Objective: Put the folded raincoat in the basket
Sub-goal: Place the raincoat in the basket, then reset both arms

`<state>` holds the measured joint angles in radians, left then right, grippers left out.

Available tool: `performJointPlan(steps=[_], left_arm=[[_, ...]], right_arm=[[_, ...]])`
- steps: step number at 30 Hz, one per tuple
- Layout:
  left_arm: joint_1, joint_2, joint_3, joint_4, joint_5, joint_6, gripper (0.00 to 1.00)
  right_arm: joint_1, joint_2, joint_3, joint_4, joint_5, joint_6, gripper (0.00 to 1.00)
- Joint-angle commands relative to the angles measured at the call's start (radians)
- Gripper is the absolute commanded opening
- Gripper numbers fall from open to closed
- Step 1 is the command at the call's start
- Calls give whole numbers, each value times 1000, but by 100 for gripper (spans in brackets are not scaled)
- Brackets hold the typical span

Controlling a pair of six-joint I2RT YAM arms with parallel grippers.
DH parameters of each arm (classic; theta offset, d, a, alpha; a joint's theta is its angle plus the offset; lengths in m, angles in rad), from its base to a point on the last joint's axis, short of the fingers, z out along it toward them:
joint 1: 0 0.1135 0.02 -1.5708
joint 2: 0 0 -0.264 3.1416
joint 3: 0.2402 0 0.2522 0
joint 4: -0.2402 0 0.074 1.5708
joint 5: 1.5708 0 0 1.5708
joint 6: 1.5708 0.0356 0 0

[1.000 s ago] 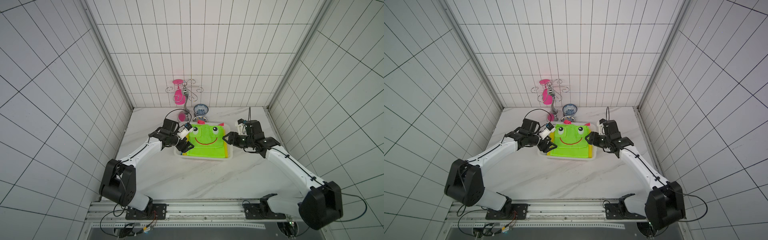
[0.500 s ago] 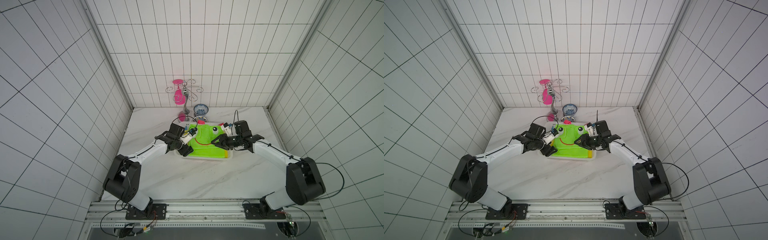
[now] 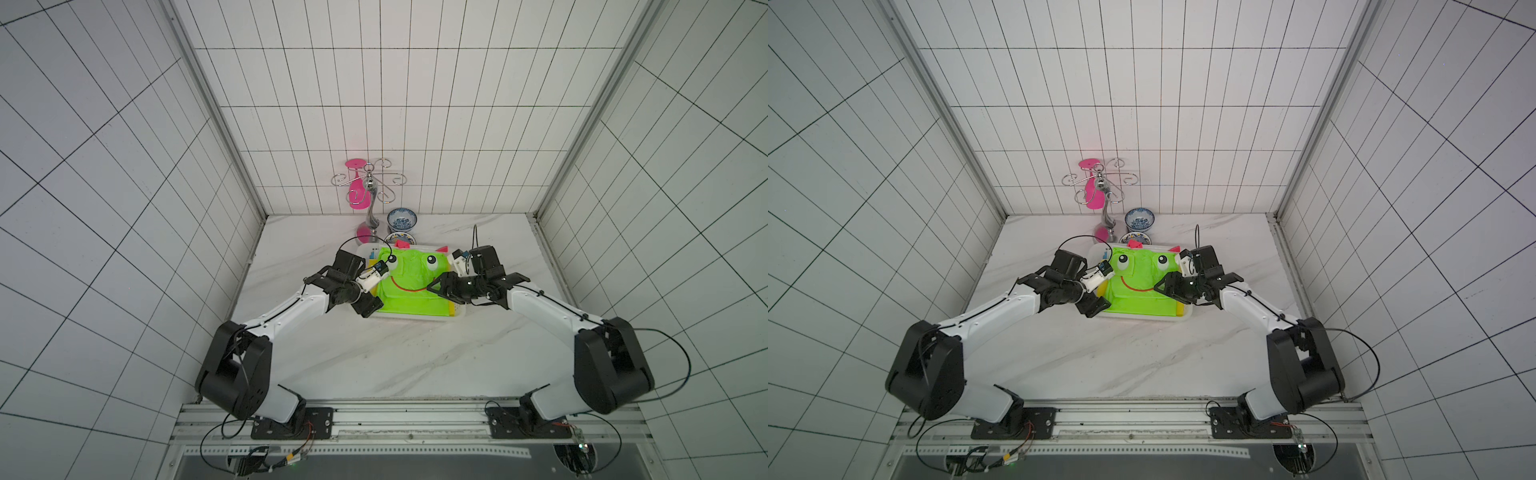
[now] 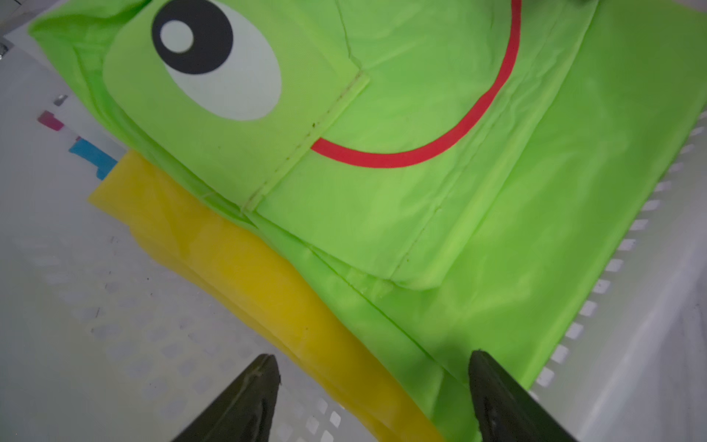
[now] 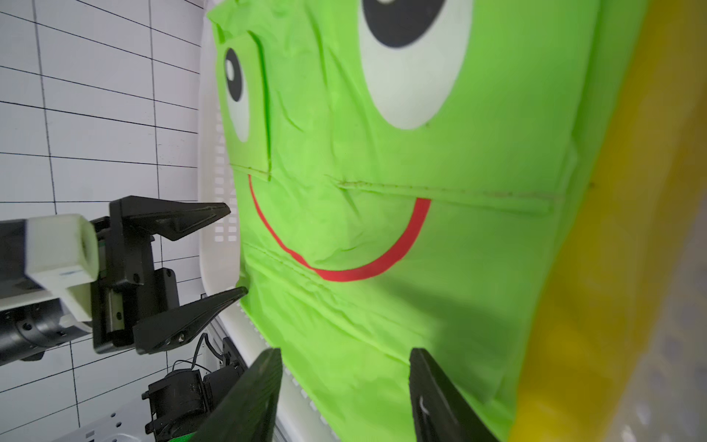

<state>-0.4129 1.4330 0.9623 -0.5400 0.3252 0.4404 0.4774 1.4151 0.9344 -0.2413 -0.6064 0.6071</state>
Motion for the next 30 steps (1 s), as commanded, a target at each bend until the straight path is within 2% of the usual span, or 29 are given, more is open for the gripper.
performJointPlan(steps=[1,3,4,5,8,9,11,13,16,19,20,22,24,26,28,30], left_arm=[[100,-100,53,-115,136,-39,83],[165,-143,99,-160,185,-82,85],[207,-164,118,-180,199,-104,86],[246,-186,129,-186,205,-141,87],[371,-248,108,-140,209,-250,91],[396,-265,89,-115,196,-283,97],[404,-319,10,6,59,-395,97],[403,-385,-101,166,-22,-474,97],[401,-435,-295,477,-105,-490,97],[384,-377,-491,824,-193,-438,97],[358,-352,-572,1009,-221,-396,97],[296,-274,-672,1258,-305,-349,98],[280,-206,-682,1341,-371,-375,98],[280,-171,-639,1252,-430,-373,97],[305,-86,-648,1352,-438,-392,97],[312,2,-655,1458,-475,-393,98]], right_arm=[[-5,-193,-2,-94,144,-64,60],[-3,-314,3,-142,248,-102,64],[-3,-374,1,-161,309,-128,87],[-3,-443,-3,-186,384,-148,99],[-4,-624,-52,-224,631,-207,99],[-4,-676,-81,-216,698,-238,99],[-5,-787,-173,-170,831,-331,99],[-5,-863,-285,-66,965,-406,99],[-16,-908,-468,158,1093,-501,99],[-53,-874,-601,368,1096,-562,99],[-79,-846,-628,440,1098,-557,99],[-154,-775,-659,541,1071,-537,99],[-252,-664,-680,649,995,-549,99],[-356,-513,-700,799,900,-547,99],[-435,-359,-692,904,767,-548,99],[-470,-218,-672,998,695,-564,99]])
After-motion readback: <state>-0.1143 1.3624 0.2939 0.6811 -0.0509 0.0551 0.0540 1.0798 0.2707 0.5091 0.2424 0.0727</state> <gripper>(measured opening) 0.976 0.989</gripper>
